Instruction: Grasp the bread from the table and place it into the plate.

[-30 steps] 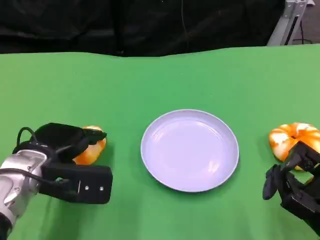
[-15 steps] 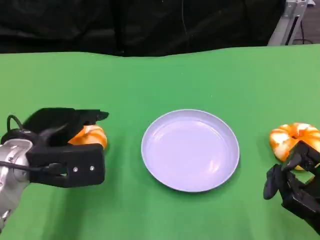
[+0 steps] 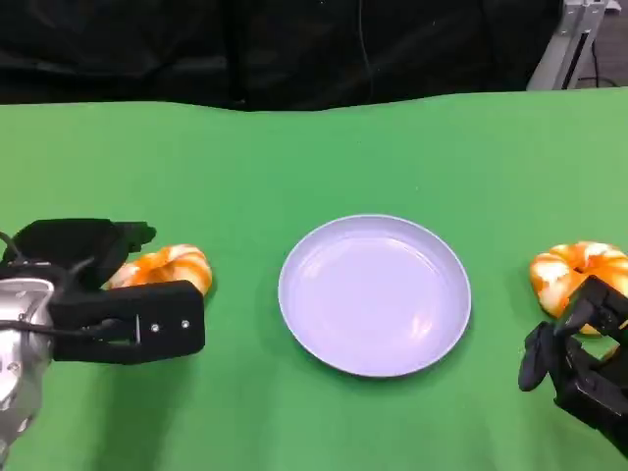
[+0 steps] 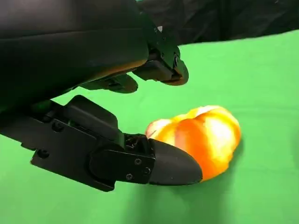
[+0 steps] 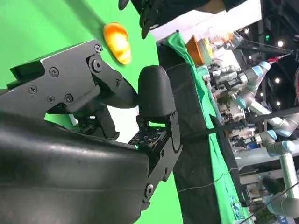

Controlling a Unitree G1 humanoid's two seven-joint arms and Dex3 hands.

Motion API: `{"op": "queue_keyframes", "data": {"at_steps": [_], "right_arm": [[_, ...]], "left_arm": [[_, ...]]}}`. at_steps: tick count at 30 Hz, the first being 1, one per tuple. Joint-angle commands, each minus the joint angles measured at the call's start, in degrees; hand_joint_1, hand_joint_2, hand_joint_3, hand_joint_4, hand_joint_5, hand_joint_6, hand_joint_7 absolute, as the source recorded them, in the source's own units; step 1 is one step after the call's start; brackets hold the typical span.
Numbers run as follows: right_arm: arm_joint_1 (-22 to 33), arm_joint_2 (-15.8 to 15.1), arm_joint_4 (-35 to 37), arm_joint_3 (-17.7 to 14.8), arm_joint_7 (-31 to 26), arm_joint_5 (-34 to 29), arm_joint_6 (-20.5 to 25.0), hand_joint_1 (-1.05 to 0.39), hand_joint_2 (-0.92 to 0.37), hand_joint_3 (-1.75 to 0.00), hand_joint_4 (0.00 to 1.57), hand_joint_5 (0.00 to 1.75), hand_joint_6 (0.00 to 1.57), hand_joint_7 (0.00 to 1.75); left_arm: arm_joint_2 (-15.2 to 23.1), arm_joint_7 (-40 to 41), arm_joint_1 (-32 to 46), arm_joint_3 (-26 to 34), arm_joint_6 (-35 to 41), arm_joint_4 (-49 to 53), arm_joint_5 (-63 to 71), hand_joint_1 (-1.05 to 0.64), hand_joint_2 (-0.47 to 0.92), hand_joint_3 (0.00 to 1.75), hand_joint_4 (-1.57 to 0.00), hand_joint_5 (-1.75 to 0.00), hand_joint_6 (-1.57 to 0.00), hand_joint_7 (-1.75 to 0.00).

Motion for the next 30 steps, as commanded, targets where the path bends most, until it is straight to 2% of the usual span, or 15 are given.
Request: {"op": "queue_keyframes", "data": {"at_steps": [1, 16, 22, 26, 30], "right_arm": [[-0.2, -1.0, 0.2, -0.8, 0.5, 0.9, -0.4, -0.08, -0.65, -1.07, 0.79, 1.75, 0.68, 1.61], [-0.1, -0.9, -0.4, -0.9, 0.1, 0.9, 0.0, -0.08, -0.64, -1.08, 0.8, 1.75, 0.69, 1.61], [-0.1, -0.9, -0.3, -0.9, 0.3, 0.9, -0.1, -0.08, -0.64, -1.09, 0.8, 1.75, 0.69, 1.61], [0.0, -0.9, -0.6, -0.9, -0.1, 0.9, 0.3, -0.09, -0.63, -1.09, 0.8, 1.75, 0.69, 1.61], [0.0, -1.0, -0.6, -0.9, 0.0, 0.8, 0.1, -0.09, -0.63, -1.09, 0.8, 1.75, 0.69, 1.6]], "left_arm": [[-0.3, 0.8, -0.5, -1.0, 0.0, 2.4, -0.3, -1.05, 0.92, 0.39, -0.34, 0.0, -0.36, 0.0], [-3.8, 7.2, -5.7, -4.0, -6.7, 17.1, -1.4, -1.05, 0.92, 0.47, -0.38, -0.01, -0.39, -0.01], [-4.1, 8.0, -6.5, -4.3, -7.7, 18.9, -1.7, -1.04, 0.92, 0.47, -0.39, -0.01, -0.4, -0.01], [-5.0, 7.6, -8.9, -4.0, -11.3, 25.1, -4.4, -0.93, 0.92, 0.38, -0.46, -0.03, -0.46, -0.02], [-5.1, 8.2, -9.7, -4.3, -12.5, 27.2, -5.2, -0.91, 0.92, 0.36, -0.48, -0.03, -0.48, -0.03]]}}
